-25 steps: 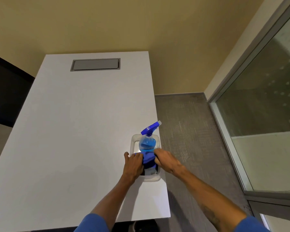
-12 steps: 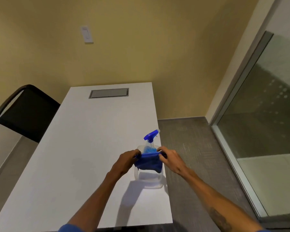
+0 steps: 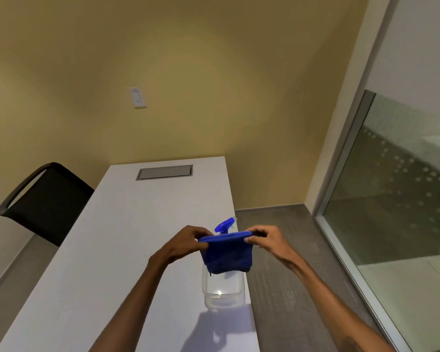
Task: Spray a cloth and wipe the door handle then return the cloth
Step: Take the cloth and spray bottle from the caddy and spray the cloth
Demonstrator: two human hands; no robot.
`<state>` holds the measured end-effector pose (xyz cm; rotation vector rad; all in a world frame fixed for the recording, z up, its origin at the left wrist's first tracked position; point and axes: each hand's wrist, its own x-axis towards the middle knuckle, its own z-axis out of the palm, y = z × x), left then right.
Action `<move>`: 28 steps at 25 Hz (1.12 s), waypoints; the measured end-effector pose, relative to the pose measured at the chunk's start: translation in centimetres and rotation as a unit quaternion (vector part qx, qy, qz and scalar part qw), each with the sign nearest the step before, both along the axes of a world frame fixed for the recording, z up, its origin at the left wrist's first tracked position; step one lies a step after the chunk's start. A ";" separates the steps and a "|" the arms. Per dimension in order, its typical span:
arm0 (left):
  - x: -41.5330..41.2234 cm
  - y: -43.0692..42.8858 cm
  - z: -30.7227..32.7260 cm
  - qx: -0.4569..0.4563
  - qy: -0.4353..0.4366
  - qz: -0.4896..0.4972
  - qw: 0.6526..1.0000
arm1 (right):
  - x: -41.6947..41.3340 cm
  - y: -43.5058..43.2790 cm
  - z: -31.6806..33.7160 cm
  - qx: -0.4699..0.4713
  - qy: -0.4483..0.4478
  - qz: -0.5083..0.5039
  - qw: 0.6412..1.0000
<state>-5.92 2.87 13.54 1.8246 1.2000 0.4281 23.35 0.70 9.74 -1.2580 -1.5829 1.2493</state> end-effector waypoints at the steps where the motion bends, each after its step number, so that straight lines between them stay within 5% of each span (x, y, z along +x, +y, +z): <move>1: 0.0 -0.4 1.0 -0.018 -0.063 0.016 0.998 | -0.1 -0.3 0.9 0.001 0.048 -0.008 0.999; 4: 0.9 -1.7 2.5 -0.086 -0.262 0.072 0.959 | -1.2 -0.6 2.6 -0.028 0.239 -0.014 0.971; 7: 3.5 -3.4 0.7 -0.195 -0.399 0.169 0.880 | -2.9 -0.6 2.8 -0.080 0.383 -0.044 0.919; 9: 4.8 -4.1 -1.5 -0.250 -0.434 0.203 0.842 | -3.5 -0.7 2.1 -0.103 0.430 -0.084 0.893; 12: 5.4 -4.4 -2.9 -0.290 -0.432 0.173 0.836 | -3.6 -0.9 0.3 -0.123 0.434 -0.120 0.884; 17: 3.7 -3.3 -2.9 -0.295 -0.429 0.197 0.831 | -4.2 1.1 -1.9 -0.118 0.360 -0.171 0.910; 20: 1.8 -2.6 -2.7 -0.278 -0.394 0.258 0.837 | -5.3 3.1 -3.3 -0.127 0.155 -0.260 0.945; 23: -0.1 -2.4 -2.9 -0.274 -0.384 0.309 0.826 | -7.3 4.4 -4.8 -0.182 -0.012 -0.193 0.964; 28: -2.8 -2.4 -3.4 -0.265 -0.383 0.363 0.807 | -10.9 6.2 -6.2 -0.165 -0.044 -0.205 0.964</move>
